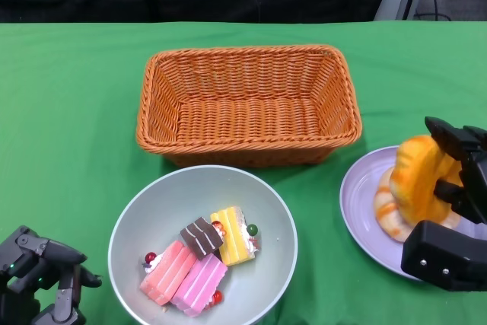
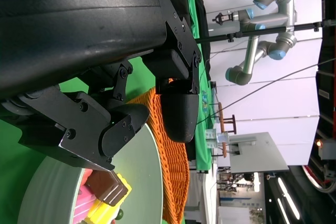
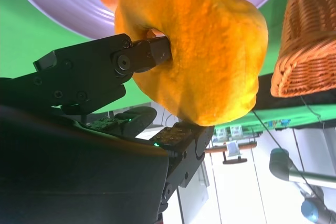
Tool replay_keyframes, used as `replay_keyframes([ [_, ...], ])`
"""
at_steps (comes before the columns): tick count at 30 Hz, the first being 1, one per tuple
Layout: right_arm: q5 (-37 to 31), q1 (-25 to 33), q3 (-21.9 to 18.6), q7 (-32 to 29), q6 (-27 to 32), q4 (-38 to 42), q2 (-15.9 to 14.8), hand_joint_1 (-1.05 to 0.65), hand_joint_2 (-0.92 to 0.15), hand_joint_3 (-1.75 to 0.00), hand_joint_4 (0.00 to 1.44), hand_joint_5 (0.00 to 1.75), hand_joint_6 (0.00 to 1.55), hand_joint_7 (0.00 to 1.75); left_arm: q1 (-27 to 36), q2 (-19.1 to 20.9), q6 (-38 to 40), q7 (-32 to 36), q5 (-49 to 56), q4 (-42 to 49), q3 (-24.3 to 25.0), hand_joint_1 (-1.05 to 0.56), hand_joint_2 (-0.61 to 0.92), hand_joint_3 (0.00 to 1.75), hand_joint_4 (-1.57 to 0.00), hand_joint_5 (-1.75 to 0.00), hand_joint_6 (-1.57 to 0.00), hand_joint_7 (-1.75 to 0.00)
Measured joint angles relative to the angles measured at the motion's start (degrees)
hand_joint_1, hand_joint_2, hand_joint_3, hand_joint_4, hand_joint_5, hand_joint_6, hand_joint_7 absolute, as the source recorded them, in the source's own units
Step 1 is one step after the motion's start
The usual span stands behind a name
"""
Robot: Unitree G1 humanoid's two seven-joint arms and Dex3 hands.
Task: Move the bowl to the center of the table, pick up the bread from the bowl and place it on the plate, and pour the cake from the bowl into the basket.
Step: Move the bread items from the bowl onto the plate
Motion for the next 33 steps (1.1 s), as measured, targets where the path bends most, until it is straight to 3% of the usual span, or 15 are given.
replay_keyframes([
  [10,1.8,0.0,-1.1,0.1,-0.6,-2.2,0.0,-0.36,-0.92,-0.16,0.56,0.03,0.52,0.0,-0.4,0.5,0.0,-0.2,-0.5,1.0,0.0,0.06,0.61,1.05,-0.74,-1.54,-0.72,-1.32],
  [14,1.9,-0.2,-1.1,0.3,-0.6,-3.1,0.0,-0.23,-0.89,-0.03,0.6,0.02,0.54,0.0,-0.9,0.7,0.0,-0.5,-1.0,1.1,0.0,0.07,0.63,1.06,-0.73,-1.55,-0.71,-1.32],
  [19,1.6,-0.9,-1.1,0.3,-0.7,-3.0,-0.6,0.02,-0.84,0.0,0.62,0.02,0.54,0.0,-0.7,0.7,0.0,-0.4,-0.7,1.1,0.0,0.07,0.59,1.12,-0.75,-1.54,-0.72,-1.33],
  [23,1.7,-1.3,-1.5,0.3,-0.7,-3.0,-1.4,0.05,-0.84,0.0,0.62,0.01,0.54,0.0,-0.5,0.7,0.0,-0.4,-0.2,1.0,0.0,0.07,0.61,1.12,-0.73,-1.55,-0.71,-1.34],
  [28,2.1,-1.3,-2.0,1.4,-0.7,-3.0,-1.7,-0.06,-0.85,-0.01,0.62,0.01,0.55,0.0,-0.2,0.7,0.0,-0.5,-0.5,0.9,0.0,0.08,0.62,1.1,-0.73,-1.54,-0.71,-1.33],
  [30,2.1,-1.4,-2.0,2.1,-0.7,-3.0,-1.8,-0.17,-0.87,-0.01,0.61,0.0,0.54,0.0,-0.2,0.7,0.0,-0.5,-0.7,0.8,-0.1,0.07,0.61,1.1,-0.74,-1.53,-0.71,-1.32],
  [33,2.0,-1.5,-2.1,3.7,0.4,-3.4,-1.8,-0.48,-0.92,-0.12,0.6,0.0,0.51,0.0,-0.2,0.7,0.0,-0.5,-0.7,0.8,-0.1,0.06,0.61,1.1,-0.74,-1.53,-0.72,-1.32],
])
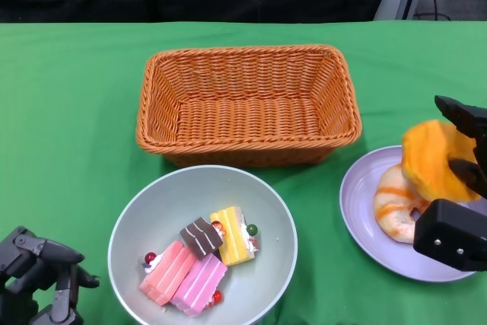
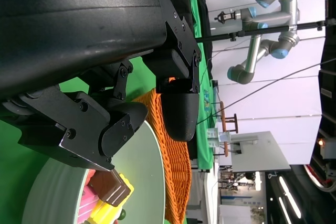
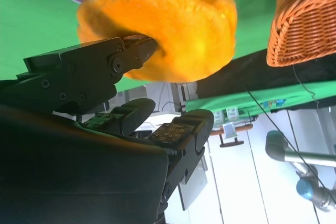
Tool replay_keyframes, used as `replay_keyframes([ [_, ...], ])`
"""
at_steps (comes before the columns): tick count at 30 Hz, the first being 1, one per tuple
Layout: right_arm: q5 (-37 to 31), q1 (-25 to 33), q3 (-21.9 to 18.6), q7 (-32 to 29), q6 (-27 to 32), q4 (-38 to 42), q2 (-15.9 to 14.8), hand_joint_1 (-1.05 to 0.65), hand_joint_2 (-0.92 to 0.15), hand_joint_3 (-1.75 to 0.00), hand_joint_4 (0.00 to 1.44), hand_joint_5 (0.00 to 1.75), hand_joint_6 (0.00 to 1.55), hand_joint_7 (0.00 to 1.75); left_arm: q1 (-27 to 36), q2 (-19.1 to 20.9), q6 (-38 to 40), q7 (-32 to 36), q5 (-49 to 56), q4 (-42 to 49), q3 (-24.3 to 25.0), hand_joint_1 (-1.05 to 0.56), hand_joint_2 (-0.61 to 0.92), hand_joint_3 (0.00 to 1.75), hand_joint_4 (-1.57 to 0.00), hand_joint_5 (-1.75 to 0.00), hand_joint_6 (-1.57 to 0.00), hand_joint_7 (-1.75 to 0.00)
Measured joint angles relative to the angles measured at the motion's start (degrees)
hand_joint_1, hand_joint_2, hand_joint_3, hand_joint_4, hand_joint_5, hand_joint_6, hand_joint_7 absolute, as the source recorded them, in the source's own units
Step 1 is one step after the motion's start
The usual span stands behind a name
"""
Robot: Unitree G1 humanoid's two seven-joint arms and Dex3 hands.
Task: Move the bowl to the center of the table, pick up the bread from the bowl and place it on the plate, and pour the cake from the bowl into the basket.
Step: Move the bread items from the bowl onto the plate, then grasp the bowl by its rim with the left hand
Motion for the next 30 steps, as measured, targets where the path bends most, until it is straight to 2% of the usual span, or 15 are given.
replay_keyframes([
  [3,-0.1,-0.1,-0.1,2.8,2.4,-1.5,0.0,-0.65,-0.92,-0.3,0.57,0.0,0.49,0.0,0.0,0.0,0.0,0.0,0.5,0.0,0.0,0.06,0.6,1.11,-0.75,-1.53,-0.72,-1.32],
  [7,-0.1,-0.1,-0.2,5.9,4.6,-3.5,-0.1,-0.72,-0.92,-0.42,0.57,0.01,0.49,0.0,0.0,0.0,-0.1,0.5,1.1,0.0,0.0,0.07,0.6,1.12,-0.76,-1.53,-0.73,-1.33],
  [19,-0.6,0.0,0.1,8.1,6.0,-4.4,-0.3,-0.57,-0.92,-0.15,0.6,0.01,0.53,0.01,0.1,0.0,-0.1,0.5,1.1,-0.4,-0.1,0.05,0.61,1.08,-0.75,-1.52,-0.73,-1.31],
  [27,-0.3,0.4,0.1,9.1,5.9,-4.6,-0.3,-0.53,-0.92,-0.11,0.62,0.01,0.55,0.01,0.4,0.0,0.3,0.5,0.7,-1.0,-0.2,0.07,0.62,1.09,-0.73,-1.52,-0.71,-1.3],
  [30,0.3,0.6,-0.2,7.9,4.1,-4.1,-0.3,-0.52,-0.92,-0.08,0.65,0.03,0.59,0.02,0.4,0.0,0.4,0.5,0.7,-1.1,-0.2,0.06,0.62,1.08,-0.74,-1.53,-0.72,-1.31],
])
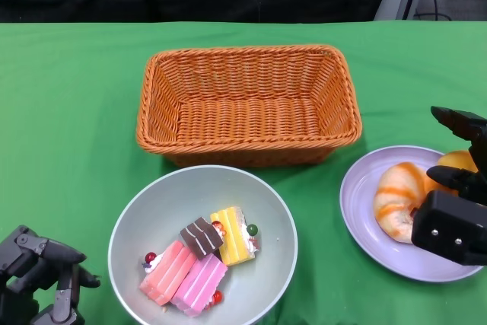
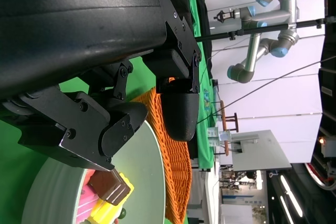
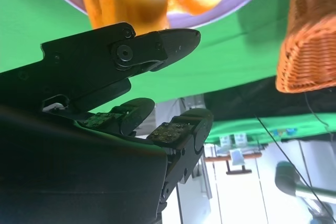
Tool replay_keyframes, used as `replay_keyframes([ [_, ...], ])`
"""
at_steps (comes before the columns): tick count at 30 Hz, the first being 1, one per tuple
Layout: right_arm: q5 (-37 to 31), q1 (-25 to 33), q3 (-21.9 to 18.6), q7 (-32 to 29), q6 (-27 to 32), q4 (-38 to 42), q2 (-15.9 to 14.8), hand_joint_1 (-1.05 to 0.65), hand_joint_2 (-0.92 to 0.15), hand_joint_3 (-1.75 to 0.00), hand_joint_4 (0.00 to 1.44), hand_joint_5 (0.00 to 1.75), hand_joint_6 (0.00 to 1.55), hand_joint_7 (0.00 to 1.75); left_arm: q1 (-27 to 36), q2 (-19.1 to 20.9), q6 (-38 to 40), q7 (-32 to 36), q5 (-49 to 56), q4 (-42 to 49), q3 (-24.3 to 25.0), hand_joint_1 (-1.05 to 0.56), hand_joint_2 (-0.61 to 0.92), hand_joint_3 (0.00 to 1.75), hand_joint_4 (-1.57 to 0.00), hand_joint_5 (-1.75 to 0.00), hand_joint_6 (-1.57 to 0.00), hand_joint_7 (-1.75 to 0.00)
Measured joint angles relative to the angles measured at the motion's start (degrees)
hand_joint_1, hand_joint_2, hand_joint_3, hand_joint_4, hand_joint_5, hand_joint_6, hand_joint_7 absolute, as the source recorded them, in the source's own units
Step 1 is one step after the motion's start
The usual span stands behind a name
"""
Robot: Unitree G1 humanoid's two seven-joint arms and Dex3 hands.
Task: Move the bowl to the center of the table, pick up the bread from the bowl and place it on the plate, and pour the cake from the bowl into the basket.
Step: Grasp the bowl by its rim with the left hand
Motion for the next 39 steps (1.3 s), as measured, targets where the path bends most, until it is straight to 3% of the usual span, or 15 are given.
replay_keyframes([
  [3,2.0,0.1,-0.8,-3.6,-5.1,2.0,0.1,-0.47,-0.92,-0.06,0.74,0.06,0.66,0.04,0.0,0.0,-0.2,0.0,0.2,0.1,0.1,0.07,0.62,1.08,-0.74,-1.53,-0.72,-1.32],
  [7,11.8,0.1,-3.4,-6.9,-21.1,6.9,1.7,-0.18,-0.92,-0.08,1.02,0.14,0.93,0.1,0.0,0.0,-0.2,0.0,0.1,0.0,0.1,0.07,0.62,1.09,-0.75,-1.53,-0.72,-1.33],
  [10,25.6,0.6,-5.3,0.4,-29.4,7.0,4.7,-0.06,-0.92,-0.13,1.13,0.19,1.03,0.13,-0.1,0.0,-0.2,0.0,0.0,0.0,0.1,0.08,0.62,1.09,-0.74,-1.53,-0.72,-1.32],
  [13,38.8,2.3,-5.8,10.6,-33.8,4.8,7.3,-0.07,-0.9,-0.22,1.02,0.68,1.15,0.18,-0.1,0.0,-0.2,0.0,0.0,0.3,0.1,0.08,0.62,1.08,-0.75,-1.52,-0.72,-1.32],
  [17,46.7,5.5,-6.7,18.1,-33.8,-1.4,10.0,-0.07,-0.86,-0.32,0.93,0.98,1.17,0.29,-0.3,0.0,-0.5,0.0,0.1,1.2,0.3,0.08,0.62,1.08,-0.75,-1.52,-0.73,-1.32],
  [20,49.0,8.9,-7.5,20.5,-31.7,-7.1,11.3,-0.04,-0.66,-0.74,0.85,1.25,0.96,0.73,-0.5,0.1,-0.5,0.0,0.1,1.4,0.3,0.07,0.61,1.08,-0.76,-1.51,-0.73,-1.31],
  [24,49.0,13.5,-7.7,22.6,-28.3,-12.5,12.6,-0.02,-0.58,-0.92,0.82,1.33,0.87,0.95,-0.9,0.1,-0.5,0.0,0.2,1.4,0.3,0.06,0.6,1.08,-0.76,-1.52,-0.73,-1.31],
  [32,50.0,17.5,-8.4,27.1,-27.1,-15.0,14.5,-0.01,-0.58,-0.94,0.68,1.52,0.69,1.22,-1.0,0.5,-0.4,0.0,-0.3,1.4,0.4,0.08,0.62,1.07,-0.75,-1.52,-0.73,-1.31],
  [39,49.8,20.9,-8.5,27.8,-28.9,-14.6,19.2,-0.04,-0.57,-0.96,0.68,1.56,0.66,1.27,-1.3,1.5,-0.5,-0.6,-1.2,2.5,0.6,0.08,0.61,1.06,-0.76,-1.51,-0.74,-1.3],
])
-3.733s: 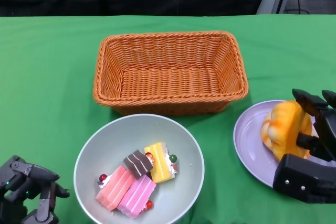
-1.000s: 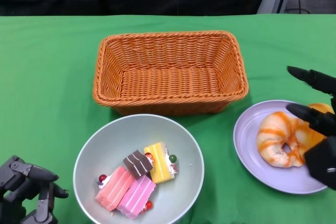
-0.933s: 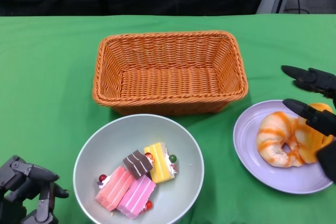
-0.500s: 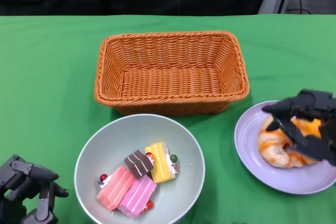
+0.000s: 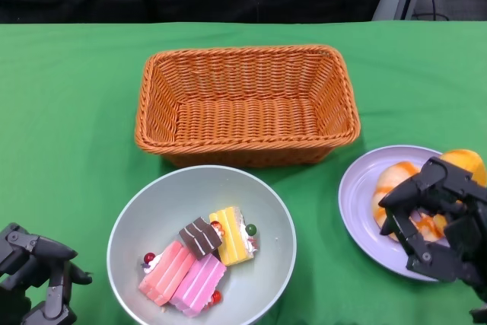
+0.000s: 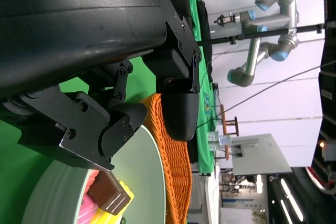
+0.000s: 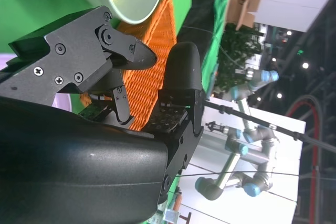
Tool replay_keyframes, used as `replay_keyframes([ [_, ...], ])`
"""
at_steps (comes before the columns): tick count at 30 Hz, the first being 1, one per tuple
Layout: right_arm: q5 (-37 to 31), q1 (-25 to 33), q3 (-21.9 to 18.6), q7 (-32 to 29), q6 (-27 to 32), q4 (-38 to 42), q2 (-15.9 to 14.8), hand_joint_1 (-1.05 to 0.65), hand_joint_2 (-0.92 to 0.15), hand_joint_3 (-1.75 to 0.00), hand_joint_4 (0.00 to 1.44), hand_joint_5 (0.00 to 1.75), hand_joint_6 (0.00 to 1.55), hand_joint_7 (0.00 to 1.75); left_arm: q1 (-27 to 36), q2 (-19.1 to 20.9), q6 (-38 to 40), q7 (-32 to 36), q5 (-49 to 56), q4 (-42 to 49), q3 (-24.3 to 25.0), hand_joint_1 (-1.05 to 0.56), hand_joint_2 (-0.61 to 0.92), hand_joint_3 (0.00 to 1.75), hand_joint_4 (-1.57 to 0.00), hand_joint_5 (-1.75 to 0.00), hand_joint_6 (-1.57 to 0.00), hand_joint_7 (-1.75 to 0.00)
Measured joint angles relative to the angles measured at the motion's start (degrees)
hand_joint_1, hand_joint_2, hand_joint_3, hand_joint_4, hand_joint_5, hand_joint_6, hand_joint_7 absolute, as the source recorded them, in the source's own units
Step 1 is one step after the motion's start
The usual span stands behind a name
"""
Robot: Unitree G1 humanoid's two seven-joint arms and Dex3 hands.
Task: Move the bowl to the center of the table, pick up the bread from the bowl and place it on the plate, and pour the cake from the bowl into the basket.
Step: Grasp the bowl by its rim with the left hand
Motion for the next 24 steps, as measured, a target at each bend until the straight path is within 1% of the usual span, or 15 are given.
replay_keyframes([
  [4,-0.9,1.3,0.1,0.1,-0.3,-0.1,1.2,-0.04,-0.55,-0.95,0.68,1.56,0.67,1.27,0.0,0.3,0.0,-0.1,0.2,0.3,0.0,0.07,0.61,1.04,-0.76,-1.5,-0.74,-1.29],
  [5,-1.0,1.4,0.1,0.2,-0.3,-0.2,1.3,-0.07,-0.55,-0.93,0.69,1.55,0.69,1.25,0.0,0.3,0.0,-0.1,0.3,0.4,0.1,0.06,0.61,1.03,-0.77,-1.49,-0.75,-1.28],
  [6,-1.0,1.4,0.2,0.3,-0.1,-0.4,1.4,-0.08,-0.57,-0.89,0.69,1.56,0.7,1.24,0.0,0.3,0.0,-0.1,0.3,0.4,0.0,0.05,0.64,0.96,-0.77,-1.49,-0.76,-1.26],
  [8,-0.9,1.4,0.8,0.4,0.5,-1.3,2.0,-0.09,-0.6,-0.84,0.69,1.57,0.7,1.24,-0.2,0.5,0.0,-0.4,0.2,0.6,0.0,0.05,0.67,0.92,-0.76,-1.49,-0.76,-1.25],
  [10,-0.9,1.3,1.6,1.0,1.0,-2.1,2.8,-0.09,-0.62,-0.8,0.68,1.55,0.7,1.21,-0.6,0.7,0.0,-0.5,0.3,0.8,0.0,0.05,0.67,0.91,-0.76,-1.49,-0.77,-1.25],
  [13,-1.1,1.3,2.2,1.9,1.5,-2.2,2.9,-0.08,-0.66,-0.75,0.67,1.52,0.7,1.21,-1.3,1.0,0.0,-0.6,0.2,1.8,0.0,0.05,0.7,0.87,-0.77,-1.47,-0.77,-1.23],
  [15,-1.1,1.1,2.3,2.4,2.0,-2.0,2.9,-0.08,-0.65,-0.74,0.66,1.52,0.69,1.2,-1.9,1.2,-0.2,-0.8,0.2,2.4,0.0,0.02,0.76,0.74,-0.77,-1.43,-0.77,-1.19],
  [17,-1.1,0.8,2.3,2.9,2.3,-1.7,3.0,-0.09,-0.66,-0.74,0.66,1.52,0.69,1.2,-2.7,1.7,-1.6,-0.9,1.2,3.3,0.0,0.02,0.79,0.7,-0.77,-1.42,-0.76,-1.18],
  [18,-1.1,0.6,2.4,3.0,2.7,-1.6,3.0,-0.1,-0.66,-0.73,0.66,1.51,0.69,1.2,-3.0,2.1,-2.4,-1.0,1.7,3.7,0.0,0.03,0.79,0.69,-0.76,-1.42,-0.76,-1.18],
  [21,-1.1,0.3,2.3,3.0,3.4,-1.2,3.1,-0.12,-0.67,-0.69,0.66,1.5,0.7,1.18,-3.9,3.8,-6.9,-1.1,5.0,5.1,0.0,0.06,0.73,0.76,-0.77,-1.37,-0.75,-1.14],
  [22,-1.2,0.1,2.3,3.0,3.6,-0.7,3.1,-0.12,-0.67,-0.68,0.67,1.5,0.71,1.17,-4.4,4.5,-9.0,-1.0,6.9,5.7,0.1,0.0,0.68,0.74,-0.77,-1.2,-0.79,-0.93],
  [23,-1.2,-0.3,2.3,3.0,3.7,-0.2,3.2,-0.12,-0.68,-0.67,0.67,1.5,0.71,1.17,-4.9,5.3,-10.9,-0.9,8.8,6.2,0.2,-0.02,0.66,0.73,-0.78,-1.13,-0.83,-0.8],
  [24,-1.2,-0.5,2.3,3.0,3.7,0.1,3.2,-0.11,-0.68,-0.67,0.67,1.5,0.71,1.17,-5.3,6.0,-12.6,-0.7,10.5,6.5,0.2,-0.04,0.66,0.73,-0.78,-1.09,-0.85,-0.72],
])
